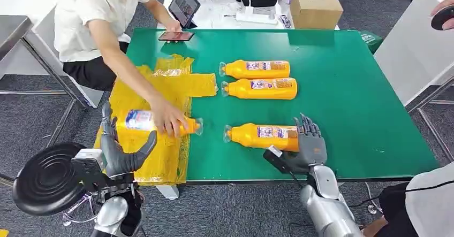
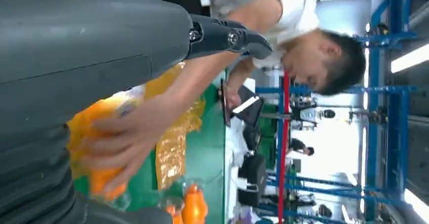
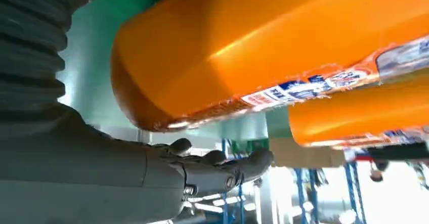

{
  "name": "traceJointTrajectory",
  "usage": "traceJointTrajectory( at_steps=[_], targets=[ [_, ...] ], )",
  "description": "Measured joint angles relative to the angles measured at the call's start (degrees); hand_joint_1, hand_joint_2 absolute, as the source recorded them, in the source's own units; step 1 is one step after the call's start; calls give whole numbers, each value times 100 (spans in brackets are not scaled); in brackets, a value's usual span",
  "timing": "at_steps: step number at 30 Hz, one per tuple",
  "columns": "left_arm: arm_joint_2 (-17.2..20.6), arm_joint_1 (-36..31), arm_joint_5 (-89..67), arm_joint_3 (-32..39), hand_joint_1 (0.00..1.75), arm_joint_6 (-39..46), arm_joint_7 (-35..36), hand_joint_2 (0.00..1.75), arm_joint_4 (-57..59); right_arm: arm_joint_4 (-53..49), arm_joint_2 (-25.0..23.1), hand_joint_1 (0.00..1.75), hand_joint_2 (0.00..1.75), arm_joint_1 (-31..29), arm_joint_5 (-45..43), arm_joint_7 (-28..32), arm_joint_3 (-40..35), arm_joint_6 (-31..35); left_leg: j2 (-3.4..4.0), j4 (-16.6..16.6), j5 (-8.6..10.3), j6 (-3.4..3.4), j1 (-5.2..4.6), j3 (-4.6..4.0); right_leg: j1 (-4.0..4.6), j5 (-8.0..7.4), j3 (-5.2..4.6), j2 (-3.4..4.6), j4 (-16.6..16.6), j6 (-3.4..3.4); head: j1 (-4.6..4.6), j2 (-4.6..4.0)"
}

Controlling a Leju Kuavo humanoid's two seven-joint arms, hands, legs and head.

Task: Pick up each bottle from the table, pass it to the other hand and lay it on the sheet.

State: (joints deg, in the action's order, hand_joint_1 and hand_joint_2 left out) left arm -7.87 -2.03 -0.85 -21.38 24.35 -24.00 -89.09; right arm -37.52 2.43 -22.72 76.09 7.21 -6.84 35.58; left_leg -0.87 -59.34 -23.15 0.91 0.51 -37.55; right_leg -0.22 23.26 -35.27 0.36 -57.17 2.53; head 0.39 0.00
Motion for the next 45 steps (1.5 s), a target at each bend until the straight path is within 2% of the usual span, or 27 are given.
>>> traceJointTrajectory(
  at_steps=[4, 6, 7, 8, 9, 10, 18, 25, 37, 39, 45],
  targets=[
    [-2, 1, -2, -33, 0, -9, 37, 175, 0, 312, 4, 0, 175, -304, 76, -494, -112, -159, -2, 0, 1, 0, 0, 8, 0, 0, 6, 0, 0, 0, 2, 0],
    [-7, 1, 0, -33, 0, -11, 48, 175, 0, 417, 7, 0, 175, -378, 98, -546, -155, -161, -3, 0, 2, 2, 0, 8, 0, 0, 9, 0, 0, 0, 2, 0],
    [-7, 1, 0, -33, 0, -11, 52, 175, 0, 460, 5, 9, 175, -409, 92, -557, -175, -163, -2, 0, 2, 2, 0, 9, -1, -2, 10, 0, 0, 1, 0, 0],
    [-7, 1, -2, -33, 0, -13, 59, 175, 0, 495, 4, 136, 175, -436, 55, -557, -182, -178, -1, 0, 2, 2, 0, 9, -1, -3, 10, 0, 0, 2, 0, 0],
    [-7, 1, -2, -35, 0, -15, 64, 175, 0, 515, 4, 168, 175, -450, 32, -555, -182, -192, -1, 0, 2, 2, -1, 9, -1, -4, 10, 0, 0, 3, 0, 0],
    [-7, 0, -2, -37, 0, -17, 68, 175, 2, 563, 4, 175, 175, -493, -38, -509, -186, -242, -1, 0, 2, 2, -1, 9, -1, -5, 10, 0, 0, 4, 0, 0],
    [-7, -63, 37, -157, 0, -140, 83, 175, 63, 911, 22, 175, 175, -696, -726, 268, -208, -749, 7, 0, 2, 2, 0, 17, 0, -6, 11, 3, 1, 4, 2, 0],
    [-7, -148, 103, -267, 0, -205, 81, 175, 135, 1149, 68, 175, 175, -893, -761, 439, -273, -992, 26, 0, 0, 1, 1, 33, 1, -5, 22, 16, 1, 4, 2, 0],
    [-7, -175, 125, -288, 0, -214, 81, 175, 149, 1247, 83, 175, 175, -941, -833, 538, -359, -1014, 32, 0, 0, 1, 1, 45, 1, -8, 30, 27, 2, 1, 2, 0],
    [-7, -176, 192, -302, 0, -251, 111, 175, 162, 1258, 81, 175, 175, -927, -1048, 736, -354, -1016, 33, 0, 0, 1, 1, 45, 1, -8, 31, 27, 2, 1, 2, 0],
    [-11, -179, 607, -306, 0, -469, 378, 175, 430, 1206, -120, 175, 175, -662, -2482, 2063, -204, -832, 35, 0, -1, 0, 2, 42, 3, -9, 30, 29, 1, -2, 0, 0]
  ],
)
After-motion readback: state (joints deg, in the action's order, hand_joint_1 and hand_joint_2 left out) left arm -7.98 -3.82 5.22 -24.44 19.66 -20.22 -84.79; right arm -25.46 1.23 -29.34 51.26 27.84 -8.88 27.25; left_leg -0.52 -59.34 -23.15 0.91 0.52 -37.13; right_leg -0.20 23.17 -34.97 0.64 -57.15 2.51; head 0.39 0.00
